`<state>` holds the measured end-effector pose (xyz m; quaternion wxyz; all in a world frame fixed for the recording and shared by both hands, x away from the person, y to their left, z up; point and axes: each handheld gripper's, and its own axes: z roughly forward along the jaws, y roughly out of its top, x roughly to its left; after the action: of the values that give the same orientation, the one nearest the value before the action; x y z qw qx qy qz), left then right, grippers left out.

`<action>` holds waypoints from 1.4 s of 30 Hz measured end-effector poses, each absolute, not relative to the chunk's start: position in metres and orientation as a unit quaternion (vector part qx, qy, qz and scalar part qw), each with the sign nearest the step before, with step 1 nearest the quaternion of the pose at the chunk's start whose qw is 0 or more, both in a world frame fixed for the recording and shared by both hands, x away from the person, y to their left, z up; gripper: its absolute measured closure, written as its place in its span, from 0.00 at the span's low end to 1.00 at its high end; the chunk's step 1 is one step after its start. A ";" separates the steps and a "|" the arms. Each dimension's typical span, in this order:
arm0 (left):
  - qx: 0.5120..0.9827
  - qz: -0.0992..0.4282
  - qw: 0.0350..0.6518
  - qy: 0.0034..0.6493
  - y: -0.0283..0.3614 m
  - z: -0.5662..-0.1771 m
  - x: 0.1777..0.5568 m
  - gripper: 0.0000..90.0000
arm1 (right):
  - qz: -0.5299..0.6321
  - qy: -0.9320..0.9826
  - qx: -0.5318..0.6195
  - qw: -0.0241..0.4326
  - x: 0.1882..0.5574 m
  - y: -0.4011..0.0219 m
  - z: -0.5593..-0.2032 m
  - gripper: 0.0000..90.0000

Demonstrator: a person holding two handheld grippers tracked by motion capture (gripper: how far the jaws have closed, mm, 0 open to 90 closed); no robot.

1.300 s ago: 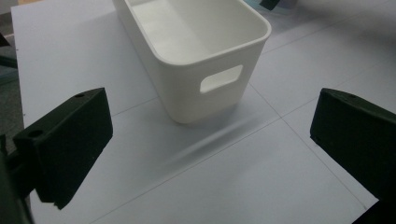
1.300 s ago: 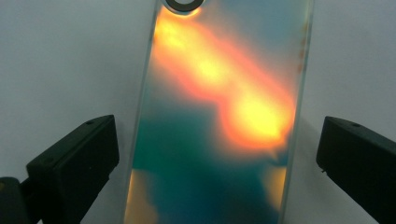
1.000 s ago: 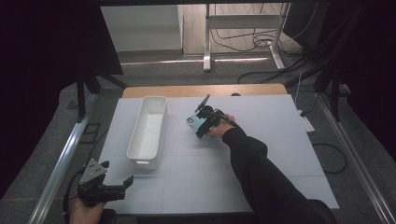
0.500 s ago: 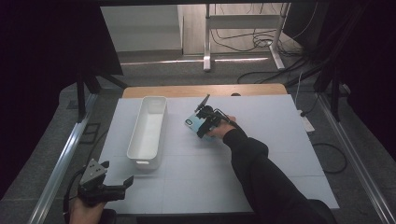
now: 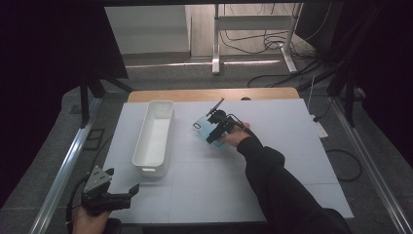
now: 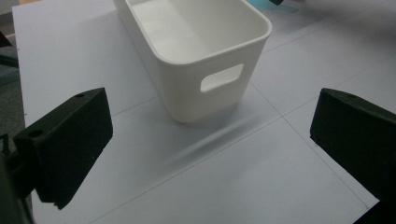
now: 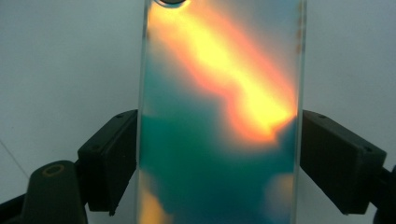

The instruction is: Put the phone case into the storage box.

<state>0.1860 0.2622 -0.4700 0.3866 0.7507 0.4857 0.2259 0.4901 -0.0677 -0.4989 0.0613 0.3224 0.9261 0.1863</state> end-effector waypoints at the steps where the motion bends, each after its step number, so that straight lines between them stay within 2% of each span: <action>1: 0.751 0.226 0.387 0.486 0.262 -0.470 0.186 0.00 | 0.189 0.926 0.322 0.061 0.489 -0.069 -0.498 0.19; 23: 0.752 0.227 0.383 0.486 0.261 -0.470 0.187 0.01 | 0.254 0.913 0.310 0.072 0.455 -0.109 -0.468 0.19; 42: 0.760 0.216 0.382 0.480 0.260 -0.470 0.188 0.01 | 0.301 0.899 0.309 0.071 0.423 -0.142 -0.458 0.19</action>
<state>0.1884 0.2602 -0.4702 0.3817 0.7598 0.4800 0.2158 0.4226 -0.1418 -0.4577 0.0712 0.3092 0.8992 0.3012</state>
